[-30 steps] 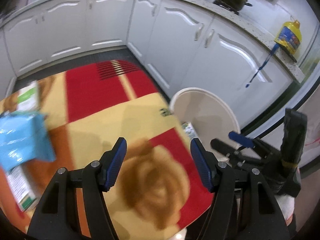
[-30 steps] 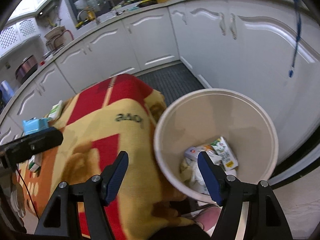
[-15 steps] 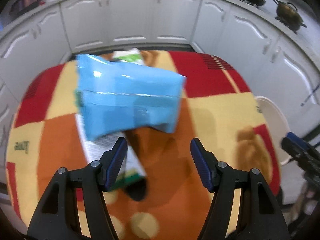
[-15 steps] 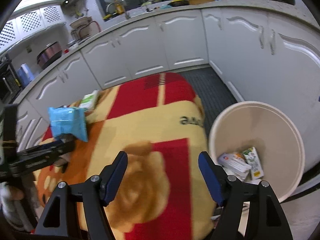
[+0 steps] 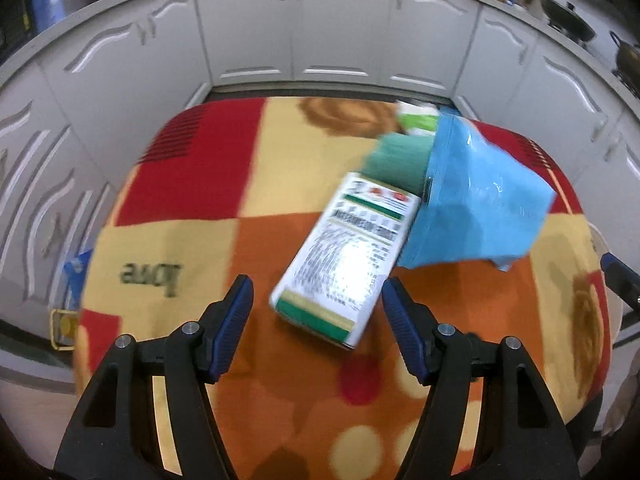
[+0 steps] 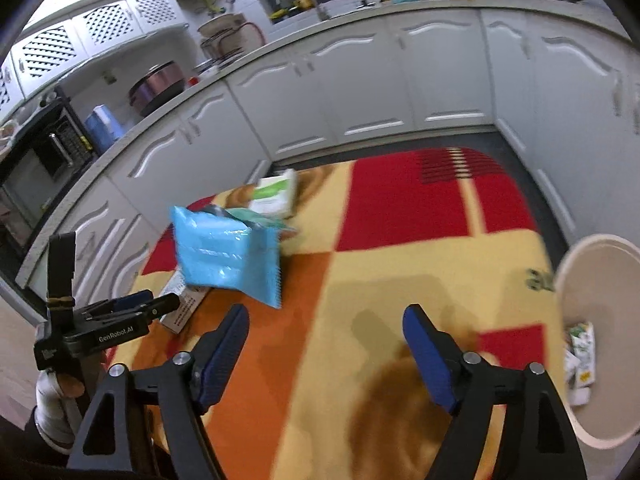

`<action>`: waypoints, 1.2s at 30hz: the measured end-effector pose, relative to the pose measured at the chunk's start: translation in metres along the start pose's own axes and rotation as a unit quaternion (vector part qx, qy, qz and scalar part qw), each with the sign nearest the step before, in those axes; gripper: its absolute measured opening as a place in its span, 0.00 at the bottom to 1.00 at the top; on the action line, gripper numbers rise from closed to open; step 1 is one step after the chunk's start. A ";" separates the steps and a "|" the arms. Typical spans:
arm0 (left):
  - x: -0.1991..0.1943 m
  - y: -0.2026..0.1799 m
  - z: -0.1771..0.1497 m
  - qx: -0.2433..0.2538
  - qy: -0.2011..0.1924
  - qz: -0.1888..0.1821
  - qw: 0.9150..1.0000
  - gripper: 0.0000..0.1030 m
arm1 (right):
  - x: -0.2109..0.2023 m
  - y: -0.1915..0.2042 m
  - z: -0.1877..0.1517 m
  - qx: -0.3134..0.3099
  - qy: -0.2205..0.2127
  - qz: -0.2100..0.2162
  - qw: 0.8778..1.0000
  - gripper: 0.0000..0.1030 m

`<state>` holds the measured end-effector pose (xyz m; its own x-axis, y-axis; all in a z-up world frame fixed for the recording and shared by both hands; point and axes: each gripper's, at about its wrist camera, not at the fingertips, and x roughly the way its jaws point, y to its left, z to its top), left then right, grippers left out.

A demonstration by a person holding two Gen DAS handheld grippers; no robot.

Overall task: Collect trash
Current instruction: 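Move both open tools back over the blanket, then grasp the white Guilin Watermelon Frost box with the left tool while the right tool grasps the blue snack bag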

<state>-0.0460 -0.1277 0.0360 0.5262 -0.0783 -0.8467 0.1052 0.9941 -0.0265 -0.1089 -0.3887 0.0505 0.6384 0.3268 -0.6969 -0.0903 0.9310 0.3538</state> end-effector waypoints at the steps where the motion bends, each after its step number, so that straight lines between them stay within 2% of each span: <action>1: -0.001 0.008 0.001 -0.006 -0.001 0.002 1.000 0.65 | 0.006 0.006 0.004 -0.005 0.002 0.008 1.000 0.77; 7: -0.009 0.041 0.008 -0.034 -0.005 -0.016 0.999 0.65 | 0.025 0.028 0.024 -0.012 0.003 0.037 0.999 0.77; 14: -0.020 0.047 0.016 -0.041 -0.019 -0.033 0.998 0.65 | 0.051 0.036 0.047 0.014 0.001 0.042 0.999 0.77; 18: -0.013 0.052 0.022 -0.042 -0.014 -0.031 0.999 0.65 | 0.068 0.033 0.044 0.029 0.039 0.066 0.997 0.77; 22: -0.004 0.059 0.027 -0.051 -0.012 -0.026 0.998 0.65 | 0.069 0.050 0.022 -0.015 0.100 0.132 0.986 0.77; 24: -0.001 0.062 0.028 -0.055 -0.012 -0.023 0.998 0.65 | 0.063 0.060 0.010 -0.056 0.112 0.122 0.985 0.77; 26: 0.001 0.064 0.029 -0.060 -0.011 -0.029 0.998 0.65 | 0.053 0.061 0.008 -0.078 0.093 0.089 0.989 0.77; 33: 0.006 0.048 0.047 -0.055 -0.019 -0.028 0.998 0.65 | 0.045 0.031 0.031 -0.013 0.039 0.023 0.999 0.77; 36: 0.021 0.026 0.061 -0.030 -0.010 -0.016 0.999 0.65 | 0.039 0.028 0.032 -0.007 0.035 0.025 0.999 0.77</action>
<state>0.0187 -0.1082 0.0502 0.5409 -0.1116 -0.8337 0.0727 0.9937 -0.0858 -0.0622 -0.3550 0.0533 0.5785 0.3832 -0.7201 -0.1318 0.9151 0.3810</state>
